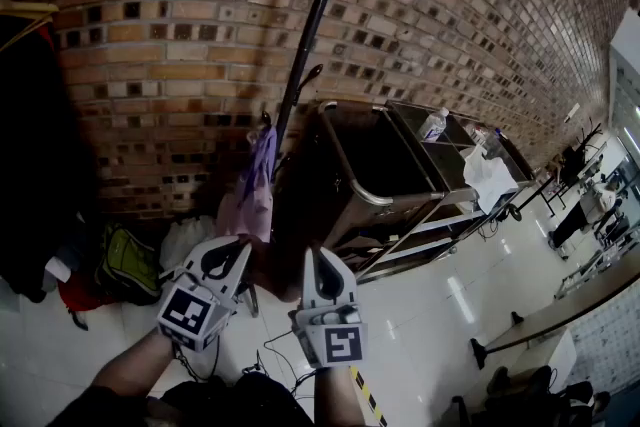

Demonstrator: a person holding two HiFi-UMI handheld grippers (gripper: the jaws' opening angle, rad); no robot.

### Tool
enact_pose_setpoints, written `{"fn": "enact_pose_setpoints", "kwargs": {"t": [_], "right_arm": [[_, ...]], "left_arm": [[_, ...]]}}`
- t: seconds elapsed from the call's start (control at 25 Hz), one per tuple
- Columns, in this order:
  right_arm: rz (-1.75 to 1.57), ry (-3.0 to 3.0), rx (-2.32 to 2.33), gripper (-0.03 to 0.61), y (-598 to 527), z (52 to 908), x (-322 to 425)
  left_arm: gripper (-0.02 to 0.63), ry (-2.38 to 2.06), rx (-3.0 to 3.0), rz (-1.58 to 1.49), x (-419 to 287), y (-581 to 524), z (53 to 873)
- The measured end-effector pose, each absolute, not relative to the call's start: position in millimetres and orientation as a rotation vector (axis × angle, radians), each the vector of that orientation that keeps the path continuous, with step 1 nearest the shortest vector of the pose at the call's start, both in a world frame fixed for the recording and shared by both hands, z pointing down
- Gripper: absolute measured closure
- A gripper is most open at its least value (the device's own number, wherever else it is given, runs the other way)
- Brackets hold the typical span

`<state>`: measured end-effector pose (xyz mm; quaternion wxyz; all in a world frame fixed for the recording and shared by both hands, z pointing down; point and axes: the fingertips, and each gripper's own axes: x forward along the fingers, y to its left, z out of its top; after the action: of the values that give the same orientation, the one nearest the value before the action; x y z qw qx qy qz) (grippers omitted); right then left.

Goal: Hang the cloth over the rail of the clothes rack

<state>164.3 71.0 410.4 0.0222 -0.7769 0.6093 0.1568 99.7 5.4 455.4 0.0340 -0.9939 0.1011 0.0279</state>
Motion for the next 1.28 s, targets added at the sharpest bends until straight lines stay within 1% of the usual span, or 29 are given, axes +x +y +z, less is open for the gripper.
{"fn": "enact_pose_setpoints", "kwargs": {"t": [0.16,0.32,0.6,0.84,0.96,1.12,1.28], "right_arm": [[0.473,1.883,-2.409,0.541,61,395,174],[0.553,1.875,-2.425,0.54,47,373,192],[0.668,1.9,-2.382,0.541,12,332,245],[0.724,1.963,-2.292,0.54,-26,284,298],[0.8,1.985,-2.263,0.541,-48,265,322],[1.01,2.009,-2.311,0.54,-79,242,353],[1.09,1.975,-2.309,0.54,-101,212,386]], "left_arm": [[0.595,0.28,-3.052,0.11,112,-1,429],[0.595,0.221,-3.022,0.136,137,-13,409],[0.595,0.155,-2.926,0.218,208,-34,365],[0.595,0.135,-2.85,0.225,271,-58,324],[0.595,0.191,-2.812,0.287,296,-77,302],[0.595,0.256,-2.783,0.414,332,-105,266],[0.595,0.256,-2.746,0.539,367,-123,220]]}}
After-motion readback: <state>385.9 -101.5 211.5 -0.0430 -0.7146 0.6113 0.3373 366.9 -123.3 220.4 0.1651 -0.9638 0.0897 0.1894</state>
